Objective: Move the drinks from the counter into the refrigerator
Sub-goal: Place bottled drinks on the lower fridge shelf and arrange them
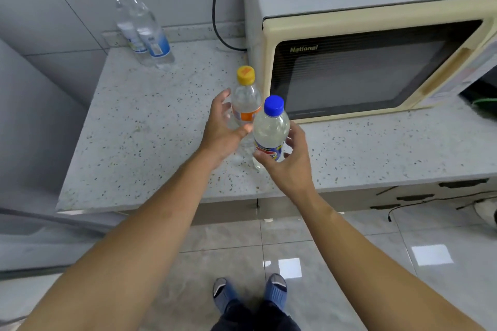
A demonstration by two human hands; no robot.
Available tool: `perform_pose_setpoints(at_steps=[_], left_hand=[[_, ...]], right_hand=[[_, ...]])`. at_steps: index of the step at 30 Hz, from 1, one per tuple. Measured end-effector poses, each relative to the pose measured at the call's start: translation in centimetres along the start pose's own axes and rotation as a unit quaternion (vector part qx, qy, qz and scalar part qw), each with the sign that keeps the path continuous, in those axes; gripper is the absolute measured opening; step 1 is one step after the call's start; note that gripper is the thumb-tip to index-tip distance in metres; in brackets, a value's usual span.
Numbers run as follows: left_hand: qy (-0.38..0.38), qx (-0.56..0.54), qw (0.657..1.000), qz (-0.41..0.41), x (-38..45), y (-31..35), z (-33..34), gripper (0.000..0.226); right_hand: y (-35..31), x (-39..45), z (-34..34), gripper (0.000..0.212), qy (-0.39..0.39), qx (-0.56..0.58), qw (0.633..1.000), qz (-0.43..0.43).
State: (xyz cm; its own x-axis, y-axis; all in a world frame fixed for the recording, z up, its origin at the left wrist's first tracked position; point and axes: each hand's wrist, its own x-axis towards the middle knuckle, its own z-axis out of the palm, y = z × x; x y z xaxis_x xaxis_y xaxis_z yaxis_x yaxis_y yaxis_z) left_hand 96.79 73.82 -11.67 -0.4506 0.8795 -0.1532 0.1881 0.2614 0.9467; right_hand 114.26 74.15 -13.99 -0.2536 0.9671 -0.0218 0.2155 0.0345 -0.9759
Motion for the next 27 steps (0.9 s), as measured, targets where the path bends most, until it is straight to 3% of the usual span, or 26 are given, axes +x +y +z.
perform_pose_setpoints(at_steps=[7, 12, 19, 22, 27], left_hand=[[-0.04, 0.028, 0.999, 0.007, 2.2, 0.0, 0.2, 0.063], [0.023, -0.068, 0.997, 0.033, -1.4, -1.2, -1.3, 0.051], [0.093, -0.168, 0.981, 0.006, -8.7, -5.6, -4.7, 0.042], [0.112, -0.186, 0.976, -0.021, -11.7, -6.8, -6.0, 0.051], [0.15, -0.195, 0.968, -0.05, -17.5, -8.3, -8.1, 0.063]], right_hand=[[-0.4, 1.2, 1.3, 0.066, -0.002, 0.017, 1.0, 0.018], [-0.1, 0.1, 0.8, 0.059, 0.039, 0.03, 0.999, 0.018], [-0.2, -3.7, 0.9, 0.043, 0.061, 0.023, 0.998, 0.023], [-0.4, -5.4, 1.6, 0.039, 0.035, 0.046, 0.998, 0.032], [-0.3, -8.5, 3.6, 0.037, -0.073, 0.078, 0.993, 0.044]])
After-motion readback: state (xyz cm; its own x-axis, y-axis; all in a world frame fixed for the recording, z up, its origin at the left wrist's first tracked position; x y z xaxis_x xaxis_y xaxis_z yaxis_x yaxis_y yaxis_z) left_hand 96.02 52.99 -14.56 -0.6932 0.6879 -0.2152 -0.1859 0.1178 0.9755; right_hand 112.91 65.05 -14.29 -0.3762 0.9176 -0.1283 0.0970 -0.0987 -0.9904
